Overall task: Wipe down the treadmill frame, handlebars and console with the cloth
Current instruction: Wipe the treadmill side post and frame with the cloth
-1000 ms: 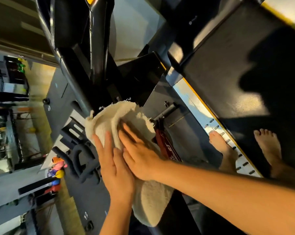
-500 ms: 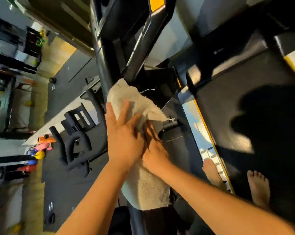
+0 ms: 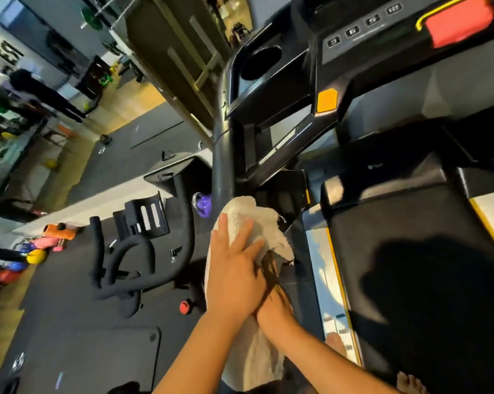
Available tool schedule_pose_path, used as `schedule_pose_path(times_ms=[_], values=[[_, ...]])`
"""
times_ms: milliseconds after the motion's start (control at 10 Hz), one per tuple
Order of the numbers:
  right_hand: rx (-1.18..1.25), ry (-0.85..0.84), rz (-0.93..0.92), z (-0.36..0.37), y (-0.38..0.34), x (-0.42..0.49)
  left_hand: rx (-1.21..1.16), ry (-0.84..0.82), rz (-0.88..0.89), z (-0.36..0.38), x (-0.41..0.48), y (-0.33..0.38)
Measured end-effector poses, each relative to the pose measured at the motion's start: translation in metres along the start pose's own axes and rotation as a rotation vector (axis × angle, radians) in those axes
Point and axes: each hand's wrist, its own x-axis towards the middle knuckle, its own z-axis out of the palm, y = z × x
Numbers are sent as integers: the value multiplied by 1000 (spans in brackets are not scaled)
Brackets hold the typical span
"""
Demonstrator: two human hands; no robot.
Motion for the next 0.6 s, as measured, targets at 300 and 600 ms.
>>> schedule_pose_path(times_ms=[300, 600], values=[[-58, 131, -122, -71, -33, 79, 24, 60, 13, -2, 70, -12], [128, 120, -96, -17, -14, 21, -55, 12, -28, 0, 43, -14]])
